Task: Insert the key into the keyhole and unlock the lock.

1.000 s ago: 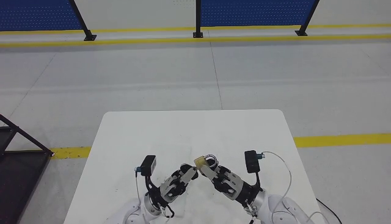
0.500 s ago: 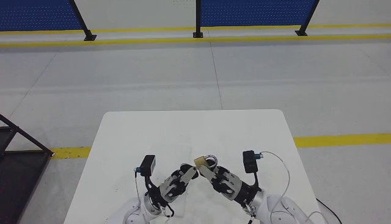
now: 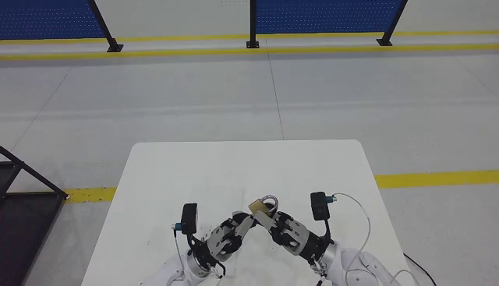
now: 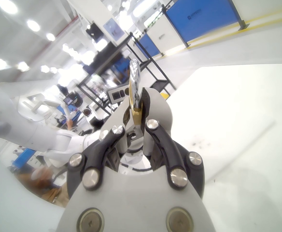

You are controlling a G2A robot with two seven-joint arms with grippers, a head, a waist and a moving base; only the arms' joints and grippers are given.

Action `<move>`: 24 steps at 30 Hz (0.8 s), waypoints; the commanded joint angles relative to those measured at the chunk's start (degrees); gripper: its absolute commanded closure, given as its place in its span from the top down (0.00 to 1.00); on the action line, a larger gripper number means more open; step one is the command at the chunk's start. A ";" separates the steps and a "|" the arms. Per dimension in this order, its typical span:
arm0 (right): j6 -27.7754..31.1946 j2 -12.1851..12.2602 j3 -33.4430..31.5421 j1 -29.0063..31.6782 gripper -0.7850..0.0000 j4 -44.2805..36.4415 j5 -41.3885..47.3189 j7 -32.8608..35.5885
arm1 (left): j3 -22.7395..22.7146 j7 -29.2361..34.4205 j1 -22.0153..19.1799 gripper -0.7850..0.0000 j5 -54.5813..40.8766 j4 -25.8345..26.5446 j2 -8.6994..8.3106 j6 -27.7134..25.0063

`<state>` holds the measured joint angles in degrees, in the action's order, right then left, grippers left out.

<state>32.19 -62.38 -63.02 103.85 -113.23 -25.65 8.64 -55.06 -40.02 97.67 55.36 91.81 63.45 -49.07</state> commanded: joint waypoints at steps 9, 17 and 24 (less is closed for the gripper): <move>-0.29 0.12 -0.37 0.28 0.00 -0.27 0.51 -0.02 | 0.24 -3.48 -0.19 0.00 3.28 -0.84 0.61 2.01; -0.97 0.15 -0.58 0.50 0.00 -0.51 1.09 -0.31 | 0.13 -5.11 -0.30 0.00 5.57 -1.33 0.92 3.83; -1.39 0.15 -0.31 0.48 0.00 -0.68 0.28 -0.18 | 0.47 -6.36 -0.33 0.00 7.18 -1.27 1.22 5.30</move>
<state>30.87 -62.24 -63.37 104.34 -113.89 -25.19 8.44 -54.67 -46.20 97.36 62.39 90.51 64.62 -43.90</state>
